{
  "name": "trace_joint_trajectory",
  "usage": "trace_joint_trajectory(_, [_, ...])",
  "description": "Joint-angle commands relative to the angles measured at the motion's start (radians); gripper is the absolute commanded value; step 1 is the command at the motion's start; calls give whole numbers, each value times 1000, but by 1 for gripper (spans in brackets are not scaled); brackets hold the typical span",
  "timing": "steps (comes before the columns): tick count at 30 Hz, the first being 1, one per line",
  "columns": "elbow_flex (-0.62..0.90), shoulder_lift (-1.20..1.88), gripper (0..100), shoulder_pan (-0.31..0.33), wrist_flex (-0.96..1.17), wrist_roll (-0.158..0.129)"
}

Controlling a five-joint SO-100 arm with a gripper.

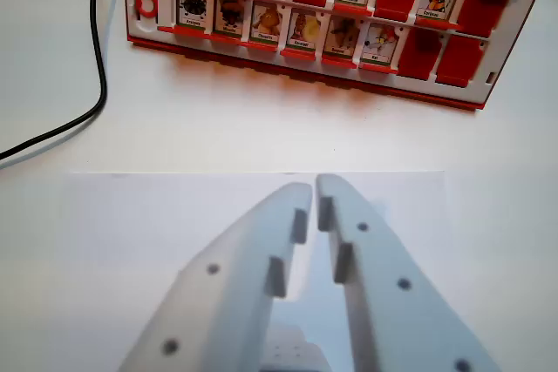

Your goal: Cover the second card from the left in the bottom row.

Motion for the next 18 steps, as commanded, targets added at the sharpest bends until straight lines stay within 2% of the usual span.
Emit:
trace_joint_trajectory(1, [-64,-2,0,-9,-26,-3])
trace_joint_trajectory(18, [-52,-2,0,-9,-34,-6])
